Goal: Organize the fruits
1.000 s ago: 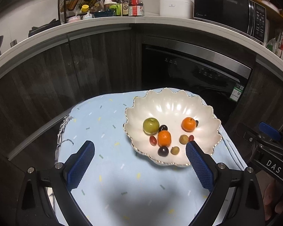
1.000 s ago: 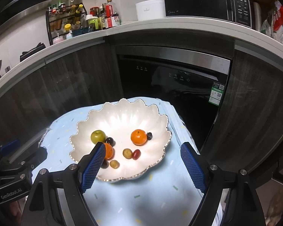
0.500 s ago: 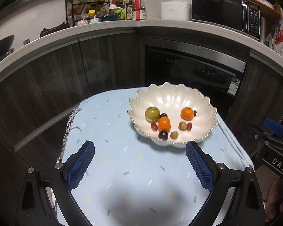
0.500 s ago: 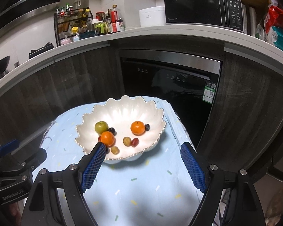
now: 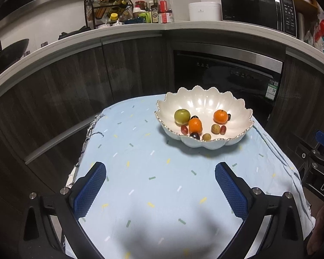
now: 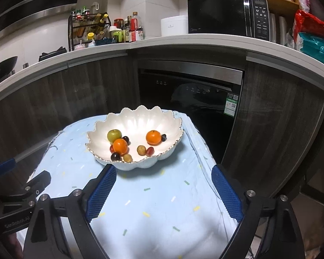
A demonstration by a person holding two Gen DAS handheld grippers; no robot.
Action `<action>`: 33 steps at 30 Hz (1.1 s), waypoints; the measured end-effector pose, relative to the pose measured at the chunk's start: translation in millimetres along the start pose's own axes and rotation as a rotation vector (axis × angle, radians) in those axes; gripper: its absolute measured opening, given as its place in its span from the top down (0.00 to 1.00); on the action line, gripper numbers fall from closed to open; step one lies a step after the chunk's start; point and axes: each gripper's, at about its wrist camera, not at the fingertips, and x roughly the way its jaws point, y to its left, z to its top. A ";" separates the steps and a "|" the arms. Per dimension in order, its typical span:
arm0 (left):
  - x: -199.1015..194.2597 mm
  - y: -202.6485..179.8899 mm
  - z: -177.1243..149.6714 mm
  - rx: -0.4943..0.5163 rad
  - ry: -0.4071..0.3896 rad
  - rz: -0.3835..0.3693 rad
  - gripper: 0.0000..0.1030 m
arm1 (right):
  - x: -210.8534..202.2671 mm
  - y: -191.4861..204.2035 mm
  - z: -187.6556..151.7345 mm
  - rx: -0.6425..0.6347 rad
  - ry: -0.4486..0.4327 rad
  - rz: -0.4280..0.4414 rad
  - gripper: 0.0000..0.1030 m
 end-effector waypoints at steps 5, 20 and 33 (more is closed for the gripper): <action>-5.1 4.8 -8.9 -0.007 -0.024 0.031 0.00 | -0.6 2.7 -7.1 -0.016 0.006 0.001 0.12; -17.2 12.4 -20.2 -0.032 -0.072 0.051 0.00 | -11.4 9.5 -14.6 -0.042 -0.023 0.015 0.12; -17.1 14.0 -21.9 -0.032 -0.064 0.049 0.00 | -17.2 12.9 -15.0 -0.049 -0.038 0.021 0.12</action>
